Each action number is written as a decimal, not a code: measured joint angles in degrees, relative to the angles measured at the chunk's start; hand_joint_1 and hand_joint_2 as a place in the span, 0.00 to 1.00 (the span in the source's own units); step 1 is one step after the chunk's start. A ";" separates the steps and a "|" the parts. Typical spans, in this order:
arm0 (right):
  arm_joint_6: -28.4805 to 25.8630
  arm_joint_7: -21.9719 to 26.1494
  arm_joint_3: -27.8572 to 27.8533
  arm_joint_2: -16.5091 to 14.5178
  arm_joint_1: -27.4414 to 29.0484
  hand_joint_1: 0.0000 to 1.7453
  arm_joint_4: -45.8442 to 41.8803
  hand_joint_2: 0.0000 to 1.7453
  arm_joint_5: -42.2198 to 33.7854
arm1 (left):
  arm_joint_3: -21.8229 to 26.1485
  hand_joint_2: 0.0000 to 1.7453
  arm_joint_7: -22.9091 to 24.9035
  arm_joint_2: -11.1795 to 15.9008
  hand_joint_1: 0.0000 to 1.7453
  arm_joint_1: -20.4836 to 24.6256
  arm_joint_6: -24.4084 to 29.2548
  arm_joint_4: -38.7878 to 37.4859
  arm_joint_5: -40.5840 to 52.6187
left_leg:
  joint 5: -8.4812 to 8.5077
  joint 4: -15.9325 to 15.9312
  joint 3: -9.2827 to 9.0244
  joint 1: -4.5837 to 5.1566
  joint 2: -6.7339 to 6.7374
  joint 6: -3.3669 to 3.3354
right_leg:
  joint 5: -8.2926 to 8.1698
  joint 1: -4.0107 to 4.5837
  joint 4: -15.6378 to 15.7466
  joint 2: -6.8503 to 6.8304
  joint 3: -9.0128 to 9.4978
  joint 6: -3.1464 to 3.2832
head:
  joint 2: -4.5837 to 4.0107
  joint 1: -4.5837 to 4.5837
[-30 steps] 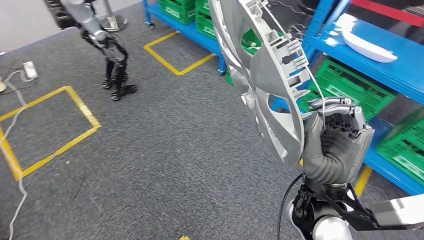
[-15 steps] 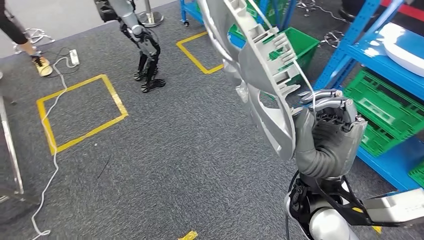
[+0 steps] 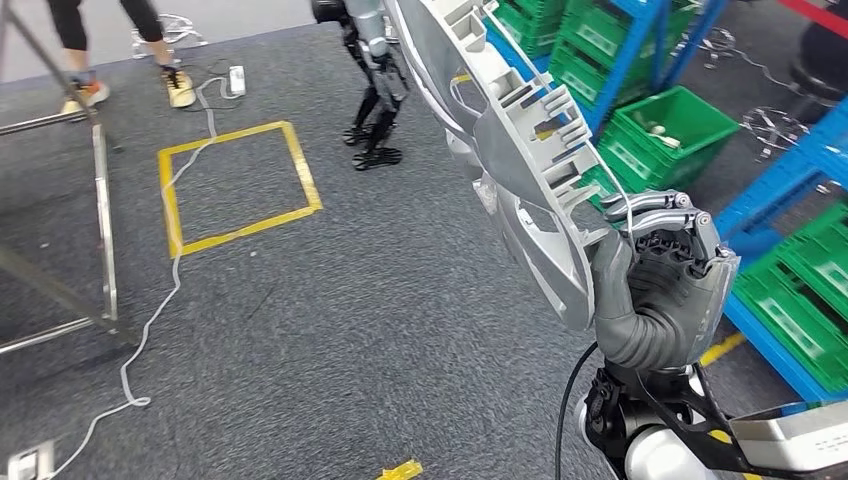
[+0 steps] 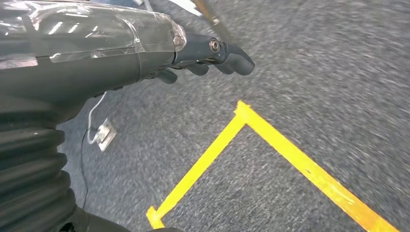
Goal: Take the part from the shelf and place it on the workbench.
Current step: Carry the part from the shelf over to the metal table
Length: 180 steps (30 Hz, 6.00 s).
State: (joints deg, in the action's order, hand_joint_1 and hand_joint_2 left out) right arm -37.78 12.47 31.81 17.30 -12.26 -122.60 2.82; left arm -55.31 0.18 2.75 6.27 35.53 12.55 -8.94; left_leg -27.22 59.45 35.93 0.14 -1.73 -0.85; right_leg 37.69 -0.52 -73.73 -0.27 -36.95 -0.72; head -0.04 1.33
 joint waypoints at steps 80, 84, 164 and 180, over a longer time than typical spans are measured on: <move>4.25 -1.74 1.85 0.94 -2.34 1.00 -7.55 1.00 0.04 | 6.75 1.00 -2.41 -1.33 0.00 -0.79 1.08 -0.34 -12.71 | -0.87 2.14 0.31 -1.67 6.81 4.60 | -7.92 -0.38 16.82 -4.70 6.83 -0.10 | 0.00 -1.97; 4.38 -1.49 2.28 0.85 -2.98 1.00 -6.90 1.00 -1.40 | 6.76 1.00 -1.85 -1.42 0.00 -0.81 1.08 -0.37 -12.85 | -1.10 0.99 0.06 -1.19 6.59 2.17 | -7.02 -0.37 15.94 -6.11 7.06 -1.06 | 0.00 -1.51; 6.09 -0.84 4.23 -0.26 -3.57 1.00 1.03 1.00 -5.74 | 6.72 1.00 -1.54 -2.60 0.00 -0.86 0.40 -0.35 -13.97 | 0.64 0.14 0.56 -0.60 -2.44 0.18 | -7.48 0.16 16.23 3.40 6.21 -0.09 | 0.00 0.08; 13.73 -15.46 17.54 -11.48 -20.78 1.00 38.70 1.00 21.80 | 7.49 1.00 -1.55 -3.45 0.00 0.99 -7.89 -0.30 -16.00 | 0.38 -0.39 -0.11 -0.57 0.17 0.95 | -7.63 0.24 16.21 5.19 6.28 0.41 | 0.00 -0.78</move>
State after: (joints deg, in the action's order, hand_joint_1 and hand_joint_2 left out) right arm -24.04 -2.99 49.35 5.82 -33.03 -83.90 24.62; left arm -47.82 -1.36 -0.71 7.26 27.65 12.25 -24.94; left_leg -26.84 59.05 35.83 -0.43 -1.56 0.10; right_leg 30.06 -0.29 -57.51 4.92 -30.66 -0.31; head -0.04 0.55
